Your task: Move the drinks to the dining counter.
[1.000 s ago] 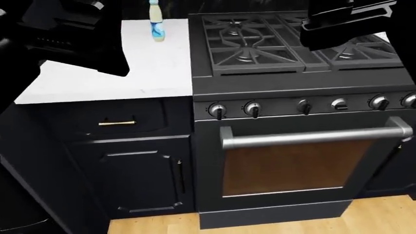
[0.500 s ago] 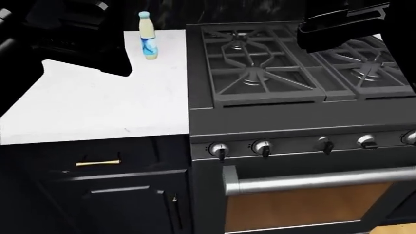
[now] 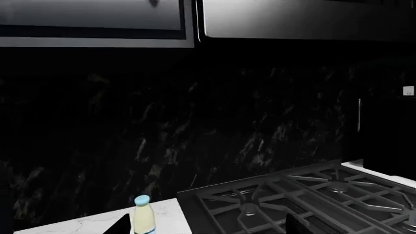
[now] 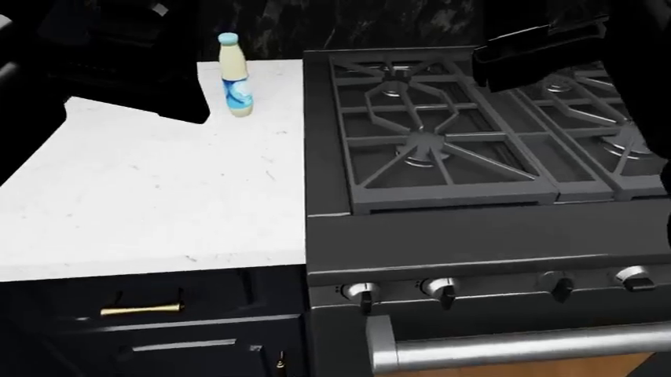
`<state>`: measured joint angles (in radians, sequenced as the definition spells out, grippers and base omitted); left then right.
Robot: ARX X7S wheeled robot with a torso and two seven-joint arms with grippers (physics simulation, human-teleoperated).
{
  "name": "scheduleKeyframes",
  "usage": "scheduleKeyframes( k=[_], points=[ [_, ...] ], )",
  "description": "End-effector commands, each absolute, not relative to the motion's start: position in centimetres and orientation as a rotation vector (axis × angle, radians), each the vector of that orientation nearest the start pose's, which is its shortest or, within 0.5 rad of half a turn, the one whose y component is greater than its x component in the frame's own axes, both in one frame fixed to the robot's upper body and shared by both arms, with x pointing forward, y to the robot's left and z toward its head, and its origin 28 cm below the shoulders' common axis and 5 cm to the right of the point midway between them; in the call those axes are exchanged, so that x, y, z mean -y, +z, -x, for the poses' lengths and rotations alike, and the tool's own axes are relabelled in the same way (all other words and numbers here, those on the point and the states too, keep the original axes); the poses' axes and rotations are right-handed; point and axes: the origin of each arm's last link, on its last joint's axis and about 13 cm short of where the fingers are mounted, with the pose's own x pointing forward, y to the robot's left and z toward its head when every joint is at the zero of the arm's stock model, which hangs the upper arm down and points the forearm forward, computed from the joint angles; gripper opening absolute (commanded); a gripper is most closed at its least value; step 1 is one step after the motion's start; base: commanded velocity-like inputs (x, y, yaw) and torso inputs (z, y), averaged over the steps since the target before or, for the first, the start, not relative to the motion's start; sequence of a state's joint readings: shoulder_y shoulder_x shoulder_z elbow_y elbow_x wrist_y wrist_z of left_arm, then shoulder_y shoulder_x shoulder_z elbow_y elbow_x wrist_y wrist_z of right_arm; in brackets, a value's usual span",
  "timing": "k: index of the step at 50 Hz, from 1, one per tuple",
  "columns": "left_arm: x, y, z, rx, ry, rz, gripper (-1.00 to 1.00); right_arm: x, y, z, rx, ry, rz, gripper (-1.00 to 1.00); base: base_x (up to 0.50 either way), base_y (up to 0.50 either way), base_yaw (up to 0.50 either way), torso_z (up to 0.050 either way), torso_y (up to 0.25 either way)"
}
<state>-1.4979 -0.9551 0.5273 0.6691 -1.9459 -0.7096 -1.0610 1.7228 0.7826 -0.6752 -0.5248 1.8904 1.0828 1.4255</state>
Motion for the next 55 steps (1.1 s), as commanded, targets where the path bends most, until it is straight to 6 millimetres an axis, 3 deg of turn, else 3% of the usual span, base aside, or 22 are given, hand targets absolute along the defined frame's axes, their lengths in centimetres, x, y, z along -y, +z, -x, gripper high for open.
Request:
scheduleKeyframes(
  k=[1,15,20,30,55],
  points=[
    [-23.1,35.8,-16.7,0.258,-0.257,-0.032,1.00,10.4,37.0,-18.7,0.273,-0.121,0.381,1.00,0.00,0.00,0.50,0.000,0.000],
    [-23.1,35.9,-16.6,0.259,-0.257,-0.033,1.00,10.4,36.8,-18.8,0.268,-0.146,0.405,1.00,0.00,0.00,0.48,0.000,0.000],
    [-23.0,35.9,-16.6,0.260,-0.260,-0.033,1.00,10.7,37.3,-18.5,0.270,-0.126,0.272,1.00,0.04,0.00,0.00,0.000,0.000],
    [-22.9,36.1,-16.7,0.259,-0.259,-0.037,1.00,10.8,38.5,-17.7,0.287,-0.152,0.323,1.00,0.50,0.01,0.00,0.000,0.000],
    [-23.1,36.1,-16.6,0.264,-0.254,-0.036,1.00,10.5,38.4,-17.8,0.264,-0.140,0.354,1.00,0.50,0.01,0.00,0.000,0.002]
  ],
)
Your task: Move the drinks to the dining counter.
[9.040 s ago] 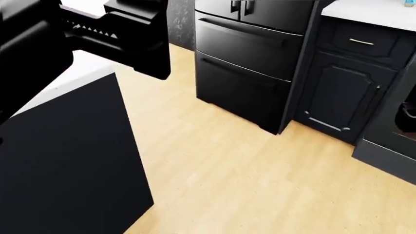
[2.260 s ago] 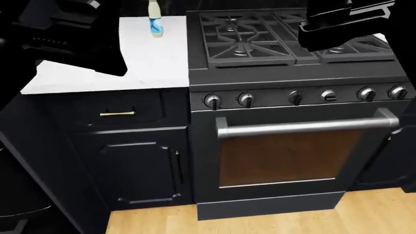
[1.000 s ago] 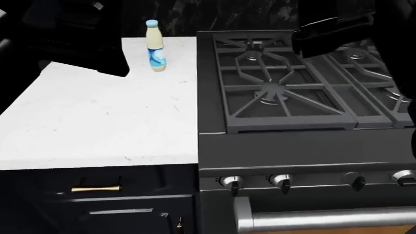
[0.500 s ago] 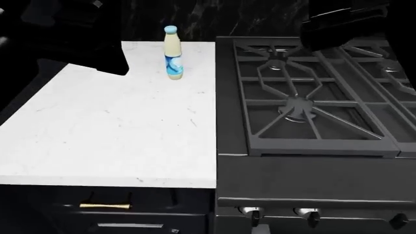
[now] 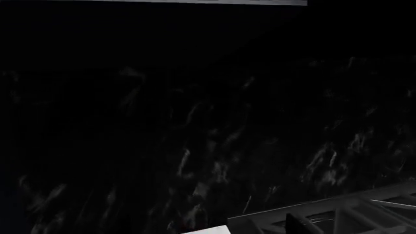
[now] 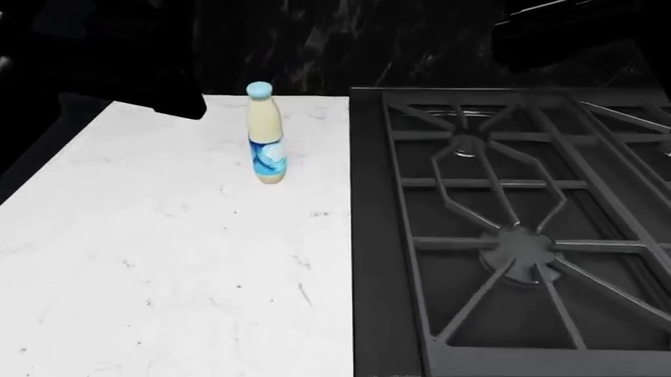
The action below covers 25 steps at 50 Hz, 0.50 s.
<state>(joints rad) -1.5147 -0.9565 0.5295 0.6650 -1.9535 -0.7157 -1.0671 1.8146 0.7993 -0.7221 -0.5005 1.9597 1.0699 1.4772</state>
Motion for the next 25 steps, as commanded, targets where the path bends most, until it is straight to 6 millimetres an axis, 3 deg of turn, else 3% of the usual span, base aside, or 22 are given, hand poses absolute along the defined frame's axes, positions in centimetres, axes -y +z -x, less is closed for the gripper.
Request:
scheduleKeyframes(
  k=[1,9,25],
  points=[
    [-23.07,36.13,-16.55,0.263,-0.253,-0.037,1.00,10.55,38.40,-17.78,0.257,-0.140,0.362,1.00,0.50,0.01,0.00,0.000,0.000],
    [-23.12,36.04,-16.53,0.261,-0.252,-0.037,1.00,10.72,38.01,-17.85,0.204,-0.184,0.417,1.00,0.47,0.01,0.00,0.000,0.003],
    [-23.21,35.69,-16.99,0.209,-0.229,-0.053,1.00,11.00,38.50,-17.36,0.205,-0.190,0.396,1.00,0.00,0.00,0.00,0.000,0.000]
  ],
)
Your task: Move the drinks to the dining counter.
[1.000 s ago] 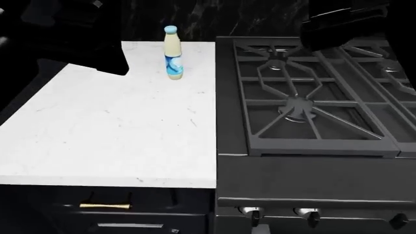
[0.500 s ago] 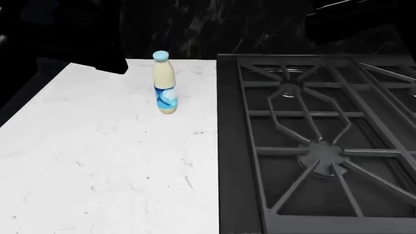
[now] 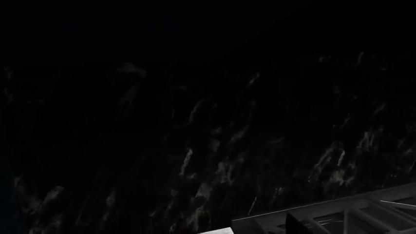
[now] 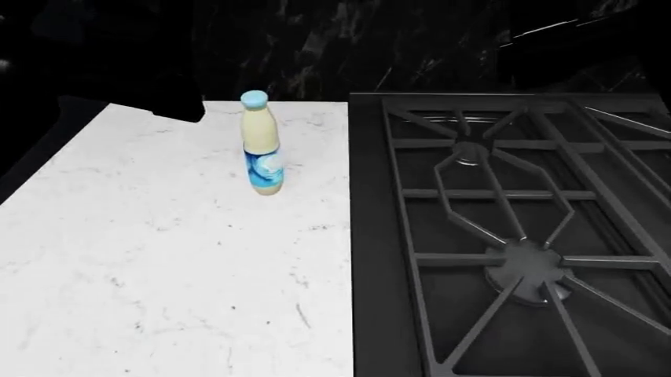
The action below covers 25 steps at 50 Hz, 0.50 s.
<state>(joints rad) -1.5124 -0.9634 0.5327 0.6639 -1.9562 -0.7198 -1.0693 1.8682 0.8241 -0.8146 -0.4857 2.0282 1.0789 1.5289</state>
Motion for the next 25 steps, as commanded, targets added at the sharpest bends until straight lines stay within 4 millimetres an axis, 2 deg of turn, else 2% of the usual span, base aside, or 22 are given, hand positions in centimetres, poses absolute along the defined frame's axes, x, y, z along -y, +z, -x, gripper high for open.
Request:
scheduleKeyframes(
  k=[1,8,10,15,25],
  points=[
    [-23.2,35.6,-17.3,0.192,-0.226,-0.046,1.00,11.0,38.6,-17.3,0.206,-0.190,0.396,1.00,0.00,0.00,0.00,0.000,0.000],
    [-22.8,35.2,-19.2,0.119,-0.184,-0.138,1.00,11.0,38.8,-17.3,0.205,-0.189,0.398,1.00,0.00,0.00,0.00,0.000,0.000],
    [-22.8,34.8,-19.7,0.083,-0.167,-0.215,1.00,11.1,38.7,-17.3,0.204,-0.190,0.397,1.00,0.00,0.00,0.00,0.000,0.000],
    [-22.7,33.7,-20.1,0.029,-0.161,-0.266,1.00,11.2,38.7,-17.2,0.202,-0.191,0.394,1.00,0.00,0.00,0.00,0.000,0.000],
    [-22.8,33.0,-20.0,-0.026,-0.178,-0.306,1.00,11.0,38.5,-17.4,0.196,-0.186,0.396,1.00,0.00,0.00,0.00,0.000,0.000]
  ],
)
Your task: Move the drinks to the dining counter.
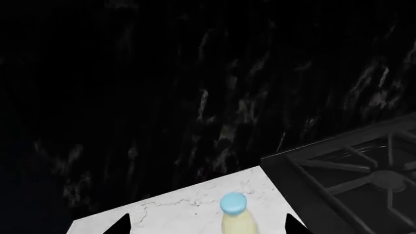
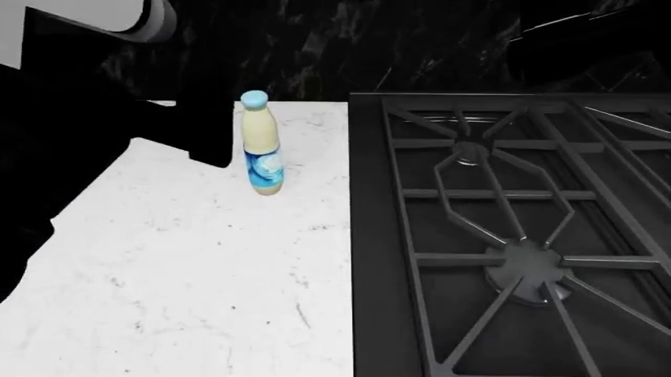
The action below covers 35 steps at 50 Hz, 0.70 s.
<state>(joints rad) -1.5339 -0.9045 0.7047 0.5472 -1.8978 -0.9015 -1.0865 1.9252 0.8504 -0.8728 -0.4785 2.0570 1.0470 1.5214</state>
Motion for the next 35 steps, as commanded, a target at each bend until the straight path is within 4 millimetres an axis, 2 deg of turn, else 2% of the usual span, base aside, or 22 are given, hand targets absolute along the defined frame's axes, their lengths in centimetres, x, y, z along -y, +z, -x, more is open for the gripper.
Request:
scheduleKeyframes(
  k=[1,17,35],
  points=[
    [-22.8,32.9,-20.1,-0.035,-0.176,-0.319,1.00,11.0,38.6,-17.4,0.197,-0.186,0.395,1.00,0.00,0.00,0.00,0.000,0.000],
    [-21.8,30.6,-22.1,-0.115,-0.210,-0.326,1.00,10.9,38.6,-17.6,0.194,-0.182,0.395,1.00,0.00,0.00,0.00,0.000,0.000],
    [-21.5,29.0,-23.7,-0.135,-0.265,-0.166,1.00,11.0,38.3,-17.8,0.187,-0.181,0.391,1.00,0.00,0.00,0.00,0.000,0.000]
  ],
)
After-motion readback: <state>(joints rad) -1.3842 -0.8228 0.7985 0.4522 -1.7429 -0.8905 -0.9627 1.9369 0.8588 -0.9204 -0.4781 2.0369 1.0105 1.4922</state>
